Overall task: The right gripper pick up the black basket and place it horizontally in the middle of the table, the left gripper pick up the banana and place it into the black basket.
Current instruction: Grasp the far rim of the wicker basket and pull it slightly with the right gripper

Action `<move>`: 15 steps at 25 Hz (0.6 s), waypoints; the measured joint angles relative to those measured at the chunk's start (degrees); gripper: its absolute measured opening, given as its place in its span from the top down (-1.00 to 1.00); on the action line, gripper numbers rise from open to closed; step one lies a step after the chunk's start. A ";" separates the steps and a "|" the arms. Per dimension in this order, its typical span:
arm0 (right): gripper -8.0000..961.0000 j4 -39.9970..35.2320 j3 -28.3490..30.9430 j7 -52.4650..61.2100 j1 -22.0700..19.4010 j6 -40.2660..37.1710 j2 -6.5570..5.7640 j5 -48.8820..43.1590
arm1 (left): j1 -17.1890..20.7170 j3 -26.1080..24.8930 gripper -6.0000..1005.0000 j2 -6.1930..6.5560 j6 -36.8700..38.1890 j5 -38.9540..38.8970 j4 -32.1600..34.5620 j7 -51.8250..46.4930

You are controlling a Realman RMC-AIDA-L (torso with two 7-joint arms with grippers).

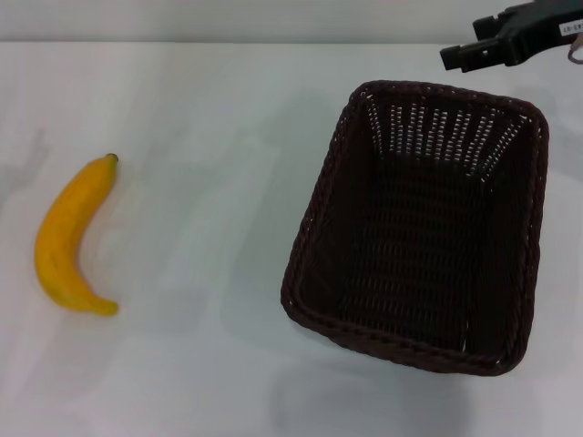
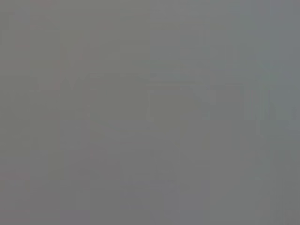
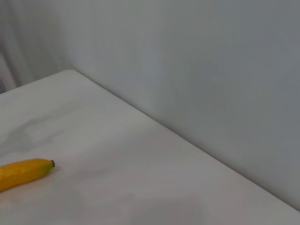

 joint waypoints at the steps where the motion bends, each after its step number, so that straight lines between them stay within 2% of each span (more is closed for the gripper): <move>1: -0.46 0.70 0.01 -0.38 0.34 0.40 -0.03 0.00 | 0.04 0.01 -0.75 -0.02 0.13 0.00 0.00 0.38; 9: -0.45 2.25 0.00 -2.27 0.89 3.54 0.14 -0.08 | 0.50 -2.68 -0.75 0.03 0.84 -0.10 -0.49 0.88; 15: -0.44 8.84 -0.05 -4.72 2.92 5.52 -0.02 -0.12 | 0.63 -3.40 -0.75 0.21 0.83 -0.12 -0.53 0.95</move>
